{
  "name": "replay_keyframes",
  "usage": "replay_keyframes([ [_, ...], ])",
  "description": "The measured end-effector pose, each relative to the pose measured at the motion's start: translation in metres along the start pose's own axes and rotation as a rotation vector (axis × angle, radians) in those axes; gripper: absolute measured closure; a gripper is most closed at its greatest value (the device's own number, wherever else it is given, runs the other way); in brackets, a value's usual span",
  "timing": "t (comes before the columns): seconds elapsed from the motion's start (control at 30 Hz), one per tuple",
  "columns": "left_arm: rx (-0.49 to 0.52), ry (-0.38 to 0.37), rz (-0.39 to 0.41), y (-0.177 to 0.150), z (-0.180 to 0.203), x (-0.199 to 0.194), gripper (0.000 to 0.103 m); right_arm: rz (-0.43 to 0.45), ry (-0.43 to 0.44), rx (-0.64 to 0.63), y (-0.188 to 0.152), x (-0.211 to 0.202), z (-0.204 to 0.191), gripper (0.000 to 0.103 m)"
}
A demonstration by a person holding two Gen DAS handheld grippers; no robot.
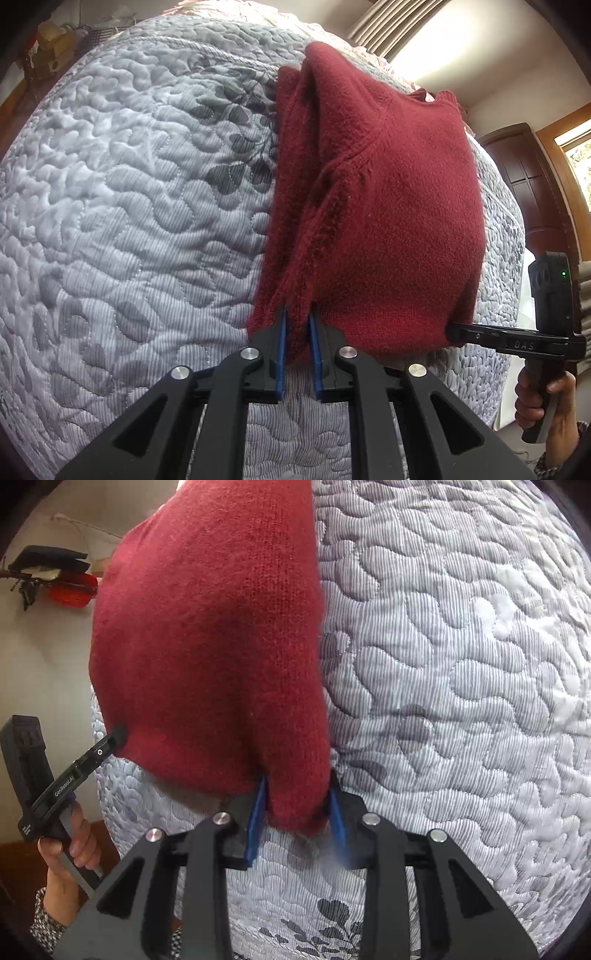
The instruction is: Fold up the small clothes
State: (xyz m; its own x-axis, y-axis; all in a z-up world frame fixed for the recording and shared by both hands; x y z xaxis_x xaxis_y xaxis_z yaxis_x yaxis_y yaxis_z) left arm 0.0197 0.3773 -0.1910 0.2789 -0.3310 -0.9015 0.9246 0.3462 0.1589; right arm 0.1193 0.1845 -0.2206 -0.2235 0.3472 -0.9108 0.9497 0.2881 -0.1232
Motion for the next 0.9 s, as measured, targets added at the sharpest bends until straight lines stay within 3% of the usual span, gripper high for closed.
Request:
replay_keyframes([
  [0.03,0.001,0.010,-0.002,0.001,0.001,-0.005,0.077,0.012,-0.021,-0.018,0.001,-0.010,-0.001,0.054],
  [0.07,-0.001,0.039,-0.002,0.003,0.000,-0.012,0.053,0.033,-0.042,-0.045,0.001,-0.019,-0.002,0.046],
  [0.1,-0.005,0.042,0.013,0.006,-0.002,-0.021,0.039,0.053,-0.051,-0.074,0.002,-0.030,-0.003,0.046],
  [0.2,-0.041,-0.003,0.080,0.023,-0.007,-0.050,0.039,0.104,-0.045,-0.116,0.016,-0.060,-0.002,0.046],
  [0.37,-0.068,-0.005,0.133,0.090,-0.007,-0.059,0.039,0.160,-0.030,-0.099,0.061,-0.089,0.011,0.043],
  [0.53,-0.068,-0.023,0.114,0.158,0.014,-0.035,0.039,0.161,-0.021,-0.084,0.109,-0.092,0.019,0.043],
  [0.67,-0.080,0.039,0.048,0.190,0.017,-0.001,0.038,0.155,-0.006,-0.078,0.134,-0.090,0.023,0.042],
  [0.77,-0.110,0.051,0.001,0.199,0.012,0.022,0.044,0.147,-0.004,-0.091,0.139,-0.079,0.018,0.038],
  [0.8,-0.108,0.036,-0.006,0.199,0.013,0.026,0.064,0.147,-0.002,-0.095,0.141,-0.076,0.018,0.038],
  [0.83,-0.100,0.006,-0.010,0.198,0.016,0.027,0.075,0.146,0.005,-0.098,0.142,-0.075,0.017,0.038],
  [0.9,-0.074,0.001,0.025,0.196,0.021,0.021,0.089,0.150,0.016,-0.102,0.145,-0.071,0.012,0.038],
])
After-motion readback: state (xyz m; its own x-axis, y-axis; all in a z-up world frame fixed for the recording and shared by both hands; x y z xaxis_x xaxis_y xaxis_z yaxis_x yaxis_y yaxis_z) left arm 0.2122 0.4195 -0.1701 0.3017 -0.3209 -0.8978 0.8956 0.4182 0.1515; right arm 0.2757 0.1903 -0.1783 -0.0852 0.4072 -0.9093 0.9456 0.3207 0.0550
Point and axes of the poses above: each gripper's, at about its wrist camera, not at the fingertips, and x roughly the way its jaws point, z to its right, y to its top, the point moved 6 cm from there along x, roughly the way its jaws point, and after that the axes turned 5 degrees about -z, right-handed, at the moved point
